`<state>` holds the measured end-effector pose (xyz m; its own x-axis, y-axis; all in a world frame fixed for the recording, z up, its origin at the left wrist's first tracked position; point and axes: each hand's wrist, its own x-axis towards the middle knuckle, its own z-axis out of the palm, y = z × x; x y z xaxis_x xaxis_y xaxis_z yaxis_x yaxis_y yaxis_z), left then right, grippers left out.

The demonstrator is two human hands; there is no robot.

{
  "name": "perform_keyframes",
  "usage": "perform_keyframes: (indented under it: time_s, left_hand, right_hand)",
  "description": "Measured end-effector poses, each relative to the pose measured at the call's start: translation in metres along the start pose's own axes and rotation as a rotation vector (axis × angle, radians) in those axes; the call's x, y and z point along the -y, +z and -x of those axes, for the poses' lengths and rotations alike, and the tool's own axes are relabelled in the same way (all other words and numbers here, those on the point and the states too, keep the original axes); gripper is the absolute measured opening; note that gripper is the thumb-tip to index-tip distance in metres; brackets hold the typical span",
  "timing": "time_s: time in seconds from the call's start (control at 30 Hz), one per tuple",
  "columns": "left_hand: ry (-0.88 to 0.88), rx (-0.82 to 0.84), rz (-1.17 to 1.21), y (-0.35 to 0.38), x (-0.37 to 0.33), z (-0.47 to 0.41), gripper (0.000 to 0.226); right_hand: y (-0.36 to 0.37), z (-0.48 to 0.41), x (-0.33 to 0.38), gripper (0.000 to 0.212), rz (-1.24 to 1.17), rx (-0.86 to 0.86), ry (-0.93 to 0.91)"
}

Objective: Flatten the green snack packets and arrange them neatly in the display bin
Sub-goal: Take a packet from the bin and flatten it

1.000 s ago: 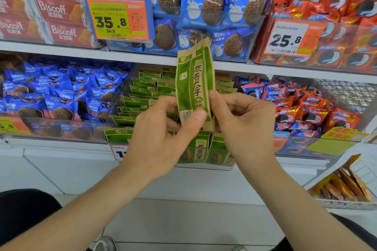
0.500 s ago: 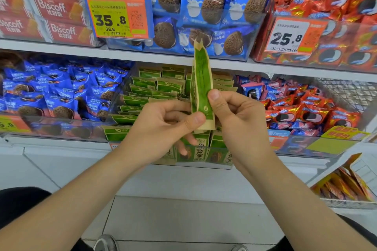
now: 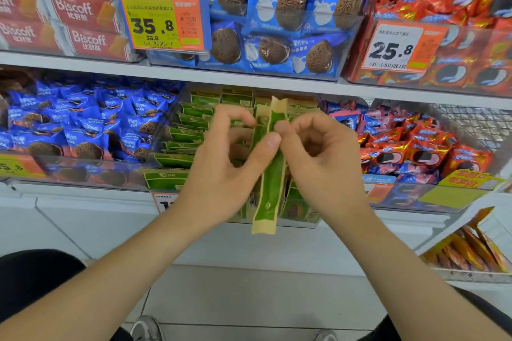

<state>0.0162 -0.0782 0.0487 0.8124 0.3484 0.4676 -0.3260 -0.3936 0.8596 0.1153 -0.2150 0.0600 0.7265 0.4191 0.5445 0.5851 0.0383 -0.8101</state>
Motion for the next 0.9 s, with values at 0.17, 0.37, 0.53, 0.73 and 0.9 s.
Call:
perform_keyframes:
  time_s: [0.17, 0.37, 0.53, 0.73, 0.9]
  left_hand:
    - [0.061, 0.104, -0.084, 0.002, 0.000, 0.001, 0.017]
    - [-0.008, 0.135, 0.012, -0.008, -0.001, -0.003, 0.018]
    - [-0.129, 0.164, 0.164, -0.016, -0.004, -0.006, 0.017]
    - [-0.312, 0.355, 0.109, -0.017, -0.011, -0.001, 0.020]
    - [-0.336, 0.504, 0.000, -0.024, -0.009, -0.003, 0.019]
  right_hand:
    - [-0.003, -0.005, -0.004, 0.037, -0.106, -0.002, 0.120]
    - [-0.006, -0.005, 0.001, 0.018, -0.215, 0.043, 0.226]
    - [-0.020, -0.010, 0.005, 0.038, -0.068, 0.233, 0.193]
    - [-0.036, -0.012, 0.005, 0.035, -0.088, 0.111, 0.174]
    - [-0.059, -0.018, 0.004, 0.031, 0.019, 0.361, 0.222]
